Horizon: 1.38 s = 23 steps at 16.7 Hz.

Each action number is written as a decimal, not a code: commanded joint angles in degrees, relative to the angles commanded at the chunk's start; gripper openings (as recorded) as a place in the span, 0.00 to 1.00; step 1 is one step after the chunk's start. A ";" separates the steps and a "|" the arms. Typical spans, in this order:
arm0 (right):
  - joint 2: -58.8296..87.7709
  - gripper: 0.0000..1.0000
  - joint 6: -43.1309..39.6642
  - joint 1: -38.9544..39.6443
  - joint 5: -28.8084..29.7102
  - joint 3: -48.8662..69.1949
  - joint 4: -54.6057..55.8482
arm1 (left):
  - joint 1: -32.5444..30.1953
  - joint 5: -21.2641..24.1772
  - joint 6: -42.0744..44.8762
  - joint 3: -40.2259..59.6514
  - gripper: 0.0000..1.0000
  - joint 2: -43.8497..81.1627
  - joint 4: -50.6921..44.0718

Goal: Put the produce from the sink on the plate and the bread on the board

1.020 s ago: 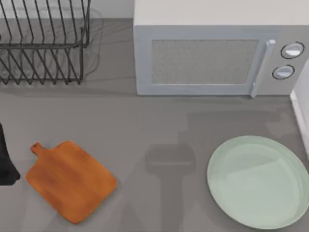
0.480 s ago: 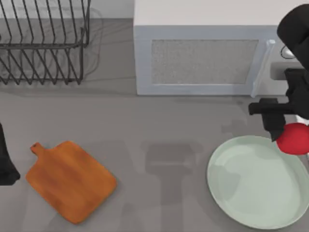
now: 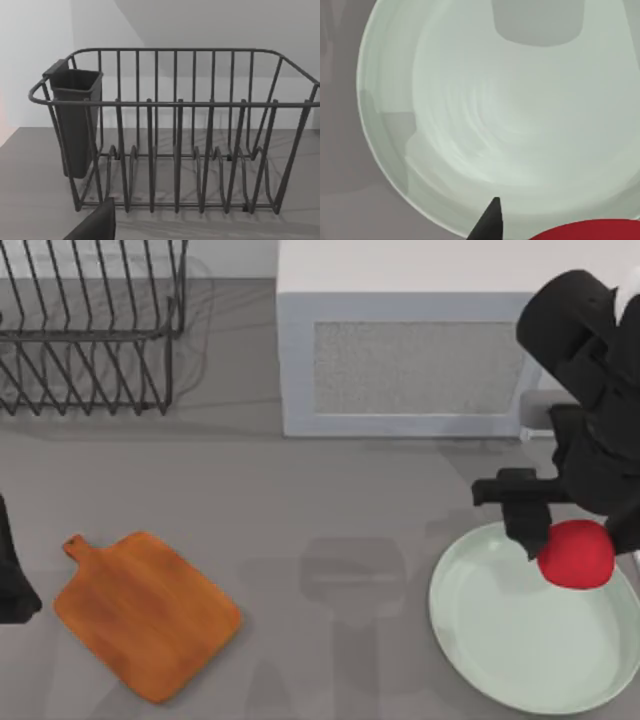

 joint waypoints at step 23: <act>0.00 1.00 0.00 0.00 0.00 0.00 0.00 | 0.00 0.00 0.00 0.00 1.00 0.00 0.00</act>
